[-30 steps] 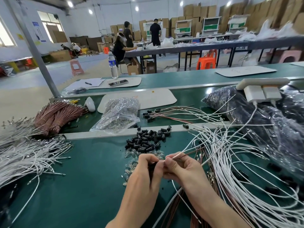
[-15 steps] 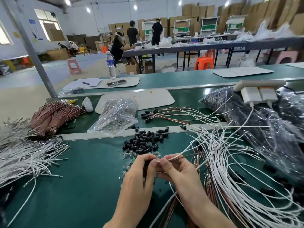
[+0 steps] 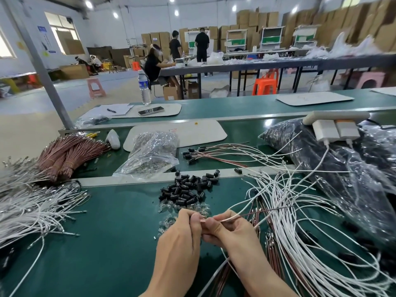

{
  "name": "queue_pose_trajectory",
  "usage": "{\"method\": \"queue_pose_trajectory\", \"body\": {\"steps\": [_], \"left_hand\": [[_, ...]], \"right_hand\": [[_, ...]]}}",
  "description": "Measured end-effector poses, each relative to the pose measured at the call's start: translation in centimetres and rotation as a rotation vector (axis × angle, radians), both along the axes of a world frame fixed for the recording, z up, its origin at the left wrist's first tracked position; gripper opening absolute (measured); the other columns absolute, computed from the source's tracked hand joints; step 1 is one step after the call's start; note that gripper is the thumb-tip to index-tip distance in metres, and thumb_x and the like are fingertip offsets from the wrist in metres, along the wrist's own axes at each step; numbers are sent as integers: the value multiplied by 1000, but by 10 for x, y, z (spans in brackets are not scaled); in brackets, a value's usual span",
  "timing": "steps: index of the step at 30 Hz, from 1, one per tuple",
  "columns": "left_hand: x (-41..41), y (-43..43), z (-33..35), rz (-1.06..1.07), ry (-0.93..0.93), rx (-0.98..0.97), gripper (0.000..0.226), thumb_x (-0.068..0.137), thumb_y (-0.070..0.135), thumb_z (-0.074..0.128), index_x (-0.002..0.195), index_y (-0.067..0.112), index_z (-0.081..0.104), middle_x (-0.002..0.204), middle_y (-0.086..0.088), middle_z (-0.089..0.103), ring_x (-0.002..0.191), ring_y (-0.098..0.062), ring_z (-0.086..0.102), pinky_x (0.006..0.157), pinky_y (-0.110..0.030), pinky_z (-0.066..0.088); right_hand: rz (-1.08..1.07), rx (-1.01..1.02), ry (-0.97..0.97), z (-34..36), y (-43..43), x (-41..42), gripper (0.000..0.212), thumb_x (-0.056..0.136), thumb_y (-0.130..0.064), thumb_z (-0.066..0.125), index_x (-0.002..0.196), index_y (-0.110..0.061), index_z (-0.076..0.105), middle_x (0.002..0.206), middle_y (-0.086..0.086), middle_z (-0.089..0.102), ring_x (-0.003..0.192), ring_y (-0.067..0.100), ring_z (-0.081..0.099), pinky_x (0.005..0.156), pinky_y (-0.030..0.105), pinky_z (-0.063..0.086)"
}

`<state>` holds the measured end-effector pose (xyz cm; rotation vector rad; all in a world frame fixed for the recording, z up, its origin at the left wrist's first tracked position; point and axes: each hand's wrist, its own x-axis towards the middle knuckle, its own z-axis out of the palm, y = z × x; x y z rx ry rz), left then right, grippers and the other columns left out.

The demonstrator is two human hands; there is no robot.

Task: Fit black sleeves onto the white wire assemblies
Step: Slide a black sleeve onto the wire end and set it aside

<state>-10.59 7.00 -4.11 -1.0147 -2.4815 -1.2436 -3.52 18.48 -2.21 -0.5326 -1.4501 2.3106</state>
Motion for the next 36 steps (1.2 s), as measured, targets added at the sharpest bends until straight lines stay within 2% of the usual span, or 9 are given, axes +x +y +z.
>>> {"method": "queue_pose_trajectory", "body": {"steps": [3,8,10,13,17,26,30,32,36], "left_hand": [[1,0,0,5,28,-19,35,94,59,10,85,41,39,61,14,59,66,-3,59,58,-17,39],[2,0,4,-15,-68,98,22,93,63,24,102,54,43,83,26,69,74,0,64,67,-18,45],[1,-2,3,4,-39,73,25,93,72,22,106,58,38,82,25,68,77,0,63,69,-20,46],[1,-3,3,43,57,18,45,88,83,9,102,53,39,71,23,61,72,0,60,67,-22,46],[0,-2,2,84,78,-36,61,86,84,-1,92,41,43,66,19,60,66,-3,59,64,-25,46],[-2,-3,-3,60,13,-67,41,93,65,6,84,37,33,62,10,60,57,-5,58,55,-18,41],[-1,-3,-5,62,15,-62,41,92,66,6,84,37,34,61,12,58,65,-2,59,60,-14,41],[0,-3,-3,38,7,-5,39,94,67,11,86,39,37,63,13,60,70,-3,60,58,-13,40],[-2,-11,13,38,-97,330,29,97,65,28,89,44,45,62,8,55,46,-6,43,44,-21,32]], "right_hand": [[9,1,-4,0,1,1,34,73,-21,75,93,2,62,93,15,78,88,26,77,68,22,60],[-8,-9,30,2,1,1,31,74,-18,75,91,4,60,91,20,77,88,29,77,68,25,61],[-28,-20,47,4,2,1,29,75,-15,74,90,4,59,91,22,76,88,32,76,70,28,62],[-51,-8,43,4,2,1,31,75,-15,74,91,6,58,90,22,76,87,32,76,69,27,62],[-26,36,47,4,1,0,32,75,-17,74,90,5,57,89,20,77,88,30,77,71,26,61],[41,83,41,0,2,3,29,79,-19,72,91,3,57,94,15,78,92,27,77,73,24,61],[53,84,47,-2,3,3,31,78,-22,73,91,1,58,95,16,78,93,28,76,74,25,61],[55,51,89,-1,4,3,30,77,-23,76,90,0,60,97,19,77,94,31,76,74,26,61],[48,-55,194,4,13,6,13,78,-20,77,88,-10,76,105,26,73,95,37,74,75,28,61]]}}
